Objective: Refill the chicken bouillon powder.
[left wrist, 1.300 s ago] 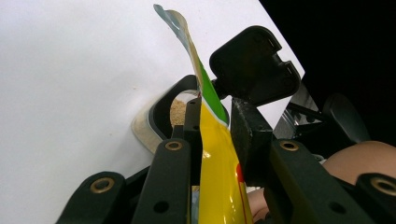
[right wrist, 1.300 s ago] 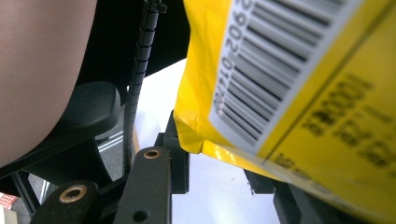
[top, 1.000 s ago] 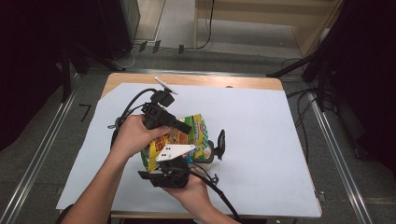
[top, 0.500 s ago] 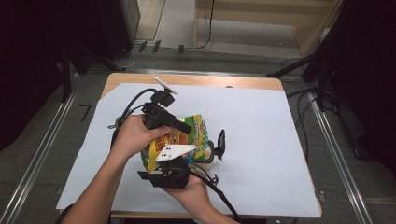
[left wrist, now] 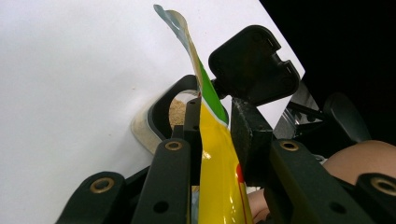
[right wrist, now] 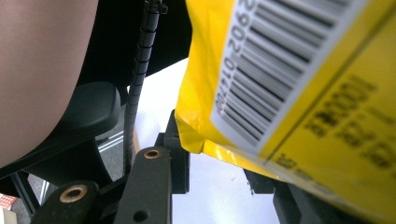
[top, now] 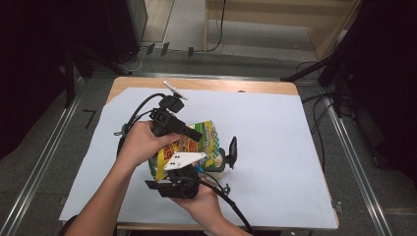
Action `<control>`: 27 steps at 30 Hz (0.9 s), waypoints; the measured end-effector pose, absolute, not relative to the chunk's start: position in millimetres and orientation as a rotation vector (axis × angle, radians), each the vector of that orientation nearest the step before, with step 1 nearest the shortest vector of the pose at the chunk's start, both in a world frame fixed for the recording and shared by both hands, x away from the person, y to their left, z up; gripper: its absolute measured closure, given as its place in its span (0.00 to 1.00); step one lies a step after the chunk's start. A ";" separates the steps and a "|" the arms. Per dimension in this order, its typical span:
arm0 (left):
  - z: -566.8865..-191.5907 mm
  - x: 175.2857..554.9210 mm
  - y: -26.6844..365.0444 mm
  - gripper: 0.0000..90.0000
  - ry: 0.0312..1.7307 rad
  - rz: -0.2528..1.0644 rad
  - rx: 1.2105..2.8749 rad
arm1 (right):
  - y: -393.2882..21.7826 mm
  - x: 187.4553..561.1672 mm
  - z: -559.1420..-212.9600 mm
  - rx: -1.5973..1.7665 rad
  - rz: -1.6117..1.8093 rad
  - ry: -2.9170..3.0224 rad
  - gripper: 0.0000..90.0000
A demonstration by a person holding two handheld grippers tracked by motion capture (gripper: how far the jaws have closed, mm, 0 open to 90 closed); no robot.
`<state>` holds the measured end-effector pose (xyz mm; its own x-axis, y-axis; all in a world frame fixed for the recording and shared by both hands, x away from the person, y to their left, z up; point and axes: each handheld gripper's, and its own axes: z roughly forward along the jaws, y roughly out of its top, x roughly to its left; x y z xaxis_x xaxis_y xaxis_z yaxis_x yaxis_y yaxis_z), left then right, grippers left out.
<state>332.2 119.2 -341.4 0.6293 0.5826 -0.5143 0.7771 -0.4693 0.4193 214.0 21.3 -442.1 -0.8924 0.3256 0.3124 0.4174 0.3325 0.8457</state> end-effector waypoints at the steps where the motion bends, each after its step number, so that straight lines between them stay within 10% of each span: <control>1: -341.4 332.2 119.2 0.85 1.059 -0.398 2.216 | 21.3 214.0 -442.1 -0.697 -1.623 -2.493 0.75; 27: -340.2 333.1 120.8 0.86 1.064 -0.327 2.181 | 17.0 225.2 -444.9 -0.703 -1.624 -2.549 0.75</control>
<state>333.1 120.8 -340.2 0.6342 0.5997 -0.4880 0.7703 -0.4352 0.4661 225.2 17.0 -444.9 -0.8965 0.3522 0.2687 0.3923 0.3494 0.8509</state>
